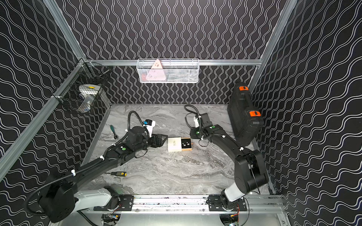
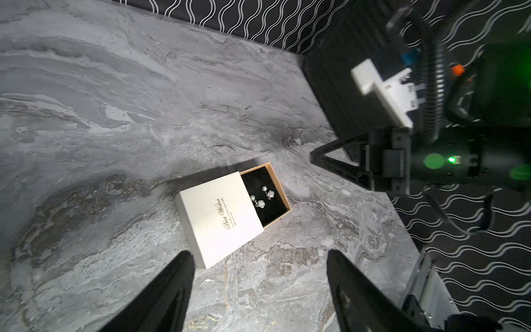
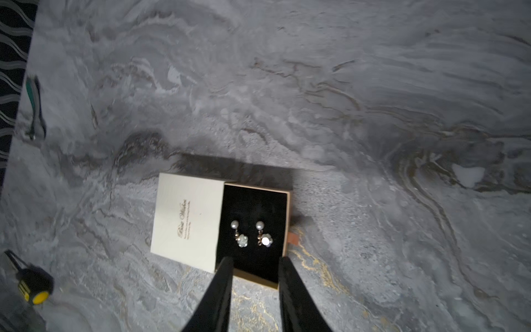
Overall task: Place the earrings into the drawer-style jewelry box
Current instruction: Insert the earring into the inner lining, then close the drawer of the jewelry box.
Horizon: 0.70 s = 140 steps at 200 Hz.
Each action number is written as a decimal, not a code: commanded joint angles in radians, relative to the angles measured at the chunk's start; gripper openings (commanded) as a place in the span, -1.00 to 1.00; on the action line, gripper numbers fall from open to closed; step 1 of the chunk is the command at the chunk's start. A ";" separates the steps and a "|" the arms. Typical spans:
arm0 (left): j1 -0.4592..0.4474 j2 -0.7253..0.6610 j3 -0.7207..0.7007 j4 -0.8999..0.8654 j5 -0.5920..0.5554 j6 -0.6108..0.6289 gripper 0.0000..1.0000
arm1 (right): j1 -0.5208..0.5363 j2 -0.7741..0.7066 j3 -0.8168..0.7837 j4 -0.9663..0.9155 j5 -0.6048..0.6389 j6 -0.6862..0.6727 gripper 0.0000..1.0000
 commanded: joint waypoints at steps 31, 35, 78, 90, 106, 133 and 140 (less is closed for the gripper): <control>0.006 0.145 0.030 -0.052 -0.081 -0.055 0.95 | -0.116 -0.029 -0.205 0.319 -0.280 0.194 -0.19; 0.008 0.158 0.034 -0.057 -0.079 -0.060 0.97 | -0.118 -0.023 -0.215 0.333 -0.291 0.202 -0.19; 0.021 0.295 0.052 -0.019 -0.030 -0.096 0.98 | -0.129 0.027 -0.277 0.466 -0.345 0.244 -0.09; 0.026 0.329 0.059 -0.007 -0.002 -0.102 0.98 | -0.129 0.050 -0.276 0.473 -0.350 0.246 -0.06; 0.024 0.360 0.064 0.011 0.016 -0.115 0.98 | -0.129 0.078 -0.276 0.491 -0.360 0.250 -0.04; 0.025 0.395 0.067 0.046 0.047 -0.135 0.98 | -0.129 0.118 -0.280 0.526 -0.377 0.265 -0.01; 0.025 0.404 0.069 0.051 0.051 -0.137 0.98 | -0.129 0.127 -0.280 0.533 -0.381 0.268 0.00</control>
